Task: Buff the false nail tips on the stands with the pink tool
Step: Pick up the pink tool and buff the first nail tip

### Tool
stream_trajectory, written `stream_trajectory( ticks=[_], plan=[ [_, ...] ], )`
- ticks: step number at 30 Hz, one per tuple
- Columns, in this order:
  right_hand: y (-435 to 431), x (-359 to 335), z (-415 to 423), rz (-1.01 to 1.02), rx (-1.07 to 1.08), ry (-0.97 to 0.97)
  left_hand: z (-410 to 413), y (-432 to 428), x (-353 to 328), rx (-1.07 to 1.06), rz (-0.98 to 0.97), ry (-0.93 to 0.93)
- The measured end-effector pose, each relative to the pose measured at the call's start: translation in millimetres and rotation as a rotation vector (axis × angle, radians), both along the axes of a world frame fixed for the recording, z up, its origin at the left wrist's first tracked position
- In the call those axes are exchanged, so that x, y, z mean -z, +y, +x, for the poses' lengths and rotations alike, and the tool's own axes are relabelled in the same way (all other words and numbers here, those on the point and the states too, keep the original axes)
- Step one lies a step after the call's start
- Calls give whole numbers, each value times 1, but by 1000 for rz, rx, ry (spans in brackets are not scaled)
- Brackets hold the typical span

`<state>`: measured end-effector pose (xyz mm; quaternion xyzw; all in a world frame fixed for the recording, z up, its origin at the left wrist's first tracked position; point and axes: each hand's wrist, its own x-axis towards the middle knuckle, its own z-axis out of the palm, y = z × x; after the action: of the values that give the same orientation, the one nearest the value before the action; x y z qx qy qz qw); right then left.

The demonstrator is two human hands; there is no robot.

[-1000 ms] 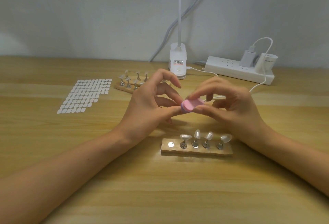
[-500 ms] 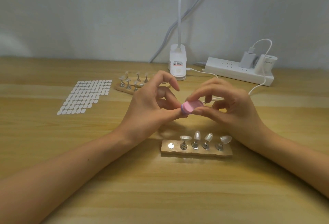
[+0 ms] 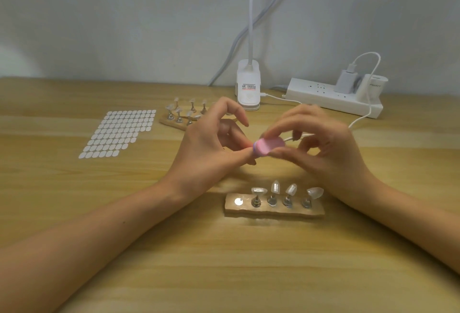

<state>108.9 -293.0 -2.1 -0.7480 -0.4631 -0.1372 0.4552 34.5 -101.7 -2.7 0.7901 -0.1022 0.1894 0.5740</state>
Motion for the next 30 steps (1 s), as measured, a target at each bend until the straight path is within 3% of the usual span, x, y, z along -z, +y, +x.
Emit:
stream_trajectory(
  ticks=[13, 17, 21, 24, 30],
  plan=[
    [-3, -1, 2, 11, 84, 35, 0, -1, 1, -38, 32, -6],
    [2, 1, -3, -57, 13, -79, -1, -1, -1, -30, 27, -3],
    [-2, -2, 1, 7, 82, 21, 1, -1, 1, -30, 17, 27],
    [1, 0, -3, -32, -3, -52, 0, -1, 0, -6, 9, 28],
    [-2, -1, -1, -1, 55, 0, 1, -1, 1, -4, 4, 36]
  ],
)
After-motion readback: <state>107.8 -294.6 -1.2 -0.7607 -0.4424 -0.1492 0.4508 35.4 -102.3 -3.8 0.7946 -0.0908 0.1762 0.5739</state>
